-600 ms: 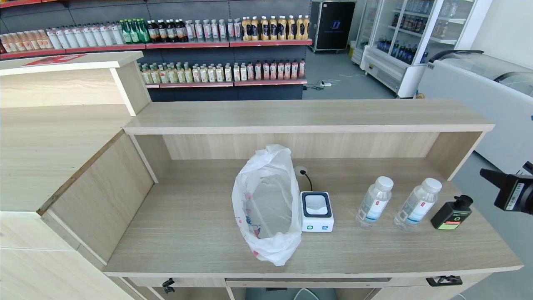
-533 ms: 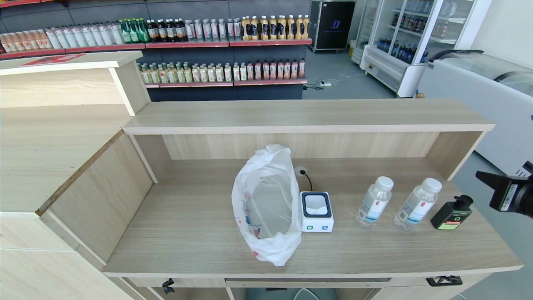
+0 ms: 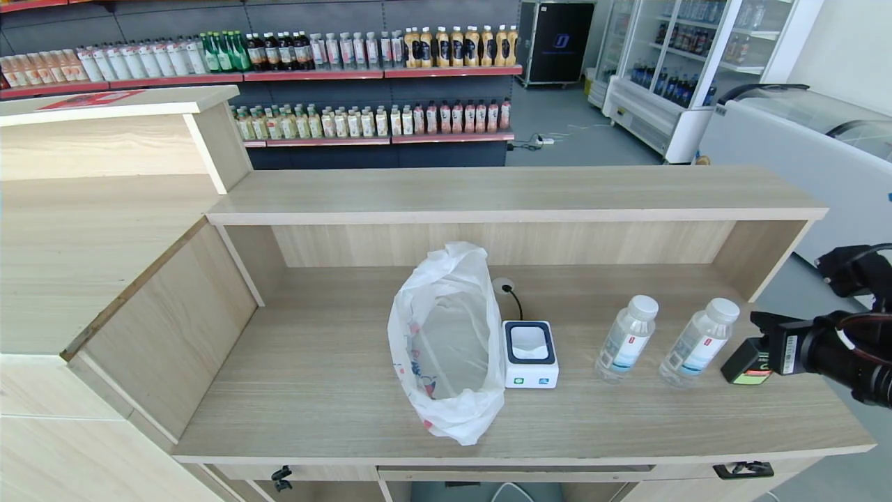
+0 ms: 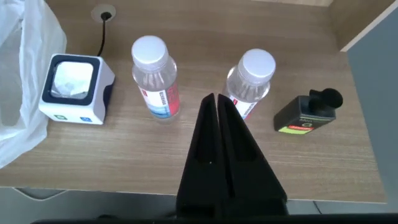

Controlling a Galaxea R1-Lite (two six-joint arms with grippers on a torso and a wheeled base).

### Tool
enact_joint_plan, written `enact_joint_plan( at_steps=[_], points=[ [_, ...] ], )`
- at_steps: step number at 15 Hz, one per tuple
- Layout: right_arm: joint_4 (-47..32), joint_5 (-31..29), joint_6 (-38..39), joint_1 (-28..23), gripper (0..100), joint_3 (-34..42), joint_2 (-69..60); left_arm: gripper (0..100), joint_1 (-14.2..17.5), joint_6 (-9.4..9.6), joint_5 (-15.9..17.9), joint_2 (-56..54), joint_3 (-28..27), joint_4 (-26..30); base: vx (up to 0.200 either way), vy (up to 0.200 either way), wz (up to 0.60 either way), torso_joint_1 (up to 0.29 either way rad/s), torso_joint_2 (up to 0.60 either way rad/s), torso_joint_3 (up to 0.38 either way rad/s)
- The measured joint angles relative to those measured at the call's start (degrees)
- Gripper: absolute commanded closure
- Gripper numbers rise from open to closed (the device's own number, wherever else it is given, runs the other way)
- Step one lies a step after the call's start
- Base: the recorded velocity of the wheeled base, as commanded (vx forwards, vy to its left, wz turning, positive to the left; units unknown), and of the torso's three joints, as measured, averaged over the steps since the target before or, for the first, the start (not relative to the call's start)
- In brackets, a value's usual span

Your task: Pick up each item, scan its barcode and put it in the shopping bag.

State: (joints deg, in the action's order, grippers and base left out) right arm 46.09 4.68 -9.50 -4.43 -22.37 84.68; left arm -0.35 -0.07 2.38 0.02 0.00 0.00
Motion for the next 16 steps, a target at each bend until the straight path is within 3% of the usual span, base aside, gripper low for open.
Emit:
enact_joint_plan(
  at_steps=[3, 8, 16],
  points=[
    [10.05, 3.34, -2.1, -1.83, 0, 3.16, 8.16, 0, 0.0, 0.02, -0.02, 0.0, 0.0, 0.0, 0.0, 0.0, 0.0, 0.0, 0.0, 0.0],
    [13.13, 11.15, -9.22, -5.68, 0, 4.07, 18.52, 0, 0.0, 0.02, 0.0, 0.0, 0.0, 0.0, 0.0, 0.0, 0.0, 0.0, 0.0, 0.0],
    [20.42, 13.49, -10.02, -1.69, 0, -1.13, 30.15, 0, 0.0, 0.02, -0.02, 0.0, 0.0, 0.0, 0.0, 0.0, 0.0, 0.0, 0.0, 0.0]
  ],
)
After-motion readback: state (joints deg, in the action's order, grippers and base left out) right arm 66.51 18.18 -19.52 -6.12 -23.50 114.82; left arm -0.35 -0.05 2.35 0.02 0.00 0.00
